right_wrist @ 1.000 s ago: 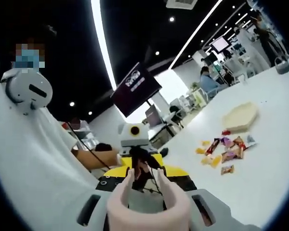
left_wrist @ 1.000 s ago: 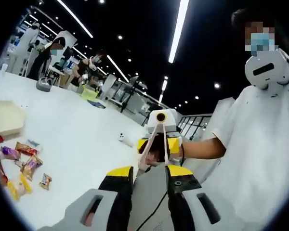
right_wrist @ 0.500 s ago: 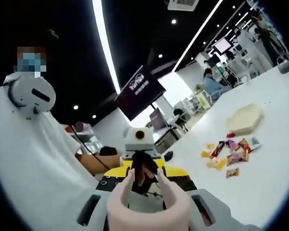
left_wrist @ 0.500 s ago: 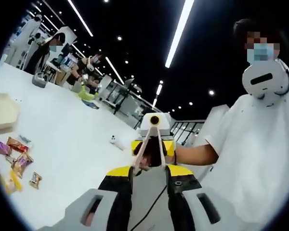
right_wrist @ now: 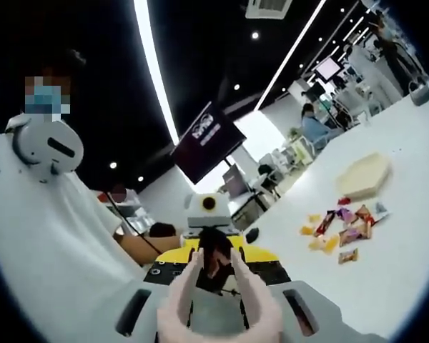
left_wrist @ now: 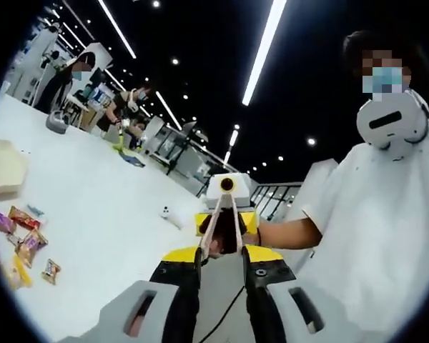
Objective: Place the target food into the container with the food tongs after gripping and lifting it, then release it inside without dropping or visibly crushing the food.
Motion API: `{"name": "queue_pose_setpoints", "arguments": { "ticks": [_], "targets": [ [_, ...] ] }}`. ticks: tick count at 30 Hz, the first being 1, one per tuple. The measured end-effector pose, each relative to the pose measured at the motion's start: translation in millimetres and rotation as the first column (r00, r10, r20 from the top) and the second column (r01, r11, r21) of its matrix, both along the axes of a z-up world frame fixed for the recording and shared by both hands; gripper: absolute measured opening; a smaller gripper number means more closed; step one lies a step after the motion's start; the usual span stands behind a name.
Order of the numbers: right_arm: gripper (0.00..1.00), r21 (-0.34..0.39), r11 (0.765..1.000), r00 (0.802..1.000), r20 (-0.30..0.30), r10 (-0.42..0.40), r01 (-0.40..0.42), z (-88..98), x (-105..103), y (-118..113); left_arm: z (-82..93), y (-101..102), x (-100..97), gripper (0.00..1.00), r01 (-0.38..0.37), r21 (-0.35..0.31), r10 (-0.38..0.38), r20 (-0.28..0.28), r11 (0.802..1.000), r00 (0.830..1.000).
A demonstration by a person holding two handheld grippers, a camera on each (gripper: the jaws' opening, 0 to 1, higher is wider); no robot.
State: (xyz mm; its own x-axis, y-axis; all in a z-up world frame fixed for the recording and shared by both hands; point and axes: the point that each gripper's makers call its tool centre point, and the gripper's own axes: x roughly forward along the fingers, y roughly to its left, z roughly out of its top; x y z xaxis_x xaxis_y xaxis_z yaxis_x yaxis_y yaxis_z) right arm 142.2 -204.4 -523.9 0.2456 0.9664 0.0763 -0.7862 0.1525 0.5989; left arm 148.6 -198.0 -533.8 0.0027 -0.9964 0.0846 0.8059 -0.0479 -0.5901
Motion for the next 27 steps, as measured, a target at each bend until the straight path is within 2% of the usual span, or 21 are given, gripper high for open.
{"name": "queue_pose_setpoints", "arguments": {
  "ticks": [3,4,9,15,27],
  "targets": [
    [0.24,-0.015,1.000,1.000,-0.004,0.014,-0.015,-2.9,-3,2,10.8,1,6.0,0.21,-0.024,-0.048,0.023,-0.007,0.999,1.000],
    [0.24,-0.004,1.000,1.000,0.017,-0.012,0.012,0.1,-1,3,13.9,1,7.8,0.21,-0.031,-0.057,0.031,-0.005,0.998,1.000],
    [0.24,-0.027,1.000,1.000,0.006,0.003,-0.003,-4.6,-1,4,7.4,-3,1.4,0.21,-0.011,-0.019,0.011,-0.003,1.000,1.000],
    [0.24,-0.003,1.000,1.000,0.006,-0.009,0.009,1.8,6,4,-1.0,-3,-2.3,0.22,0.000,0.005,0.000,-0.008,1.000,1.000],
    [0.25,-0.016,1.000,1.000,-0.024,0.006,-0.006,-2.5,6,7,-2.5,0,0.8,0.23,-0.013,-0.002,0.013,-0.015,1.000,1.000]
  ]
}}
